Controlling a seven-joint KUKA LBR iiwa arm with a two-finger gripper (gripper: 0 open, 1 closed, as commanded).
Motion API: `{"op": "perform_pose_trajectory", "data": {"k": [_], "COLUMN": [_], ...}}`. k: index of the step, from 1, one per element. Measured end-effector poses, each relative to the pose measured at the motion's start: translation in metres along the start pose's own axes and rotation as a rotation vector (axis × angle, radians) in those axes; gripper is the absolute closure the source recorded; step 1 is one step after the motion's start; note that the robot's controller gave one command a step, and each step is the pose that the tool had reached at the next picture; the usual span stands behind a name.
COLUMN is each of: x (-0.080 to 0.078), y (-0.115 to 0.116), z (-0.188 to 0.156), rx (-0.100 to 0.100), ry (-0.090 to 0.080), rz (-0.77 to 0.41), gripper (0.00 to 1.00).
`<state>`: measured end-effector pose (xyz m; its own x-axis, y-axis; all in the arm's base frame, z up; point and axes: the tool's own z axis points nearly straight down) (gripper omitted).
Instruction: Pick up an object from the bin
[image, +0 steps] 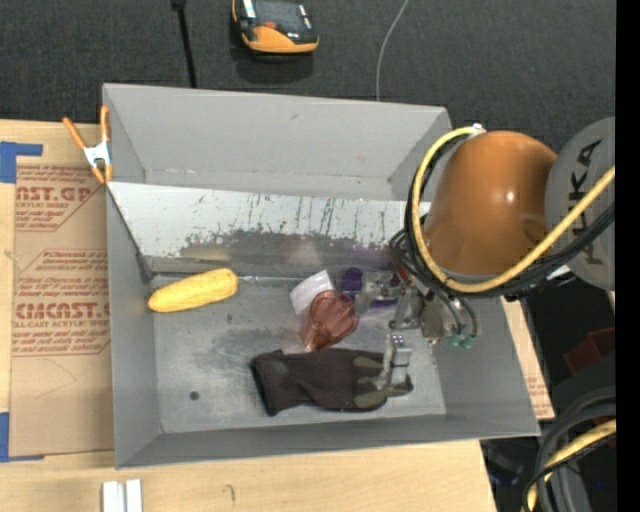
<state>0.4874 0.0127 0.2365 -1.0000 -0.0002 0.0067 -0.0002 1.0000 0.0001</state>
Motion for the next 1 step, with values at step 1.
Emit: {"op": "perform_pose_trajectory", "data": {"k": [1], "x": [-0.0015], "y": [0.0], "z": [-0.004], "rx": [0.0], "ry": [-0.008], "rz": [0.0], "gripper": [0.0]}}
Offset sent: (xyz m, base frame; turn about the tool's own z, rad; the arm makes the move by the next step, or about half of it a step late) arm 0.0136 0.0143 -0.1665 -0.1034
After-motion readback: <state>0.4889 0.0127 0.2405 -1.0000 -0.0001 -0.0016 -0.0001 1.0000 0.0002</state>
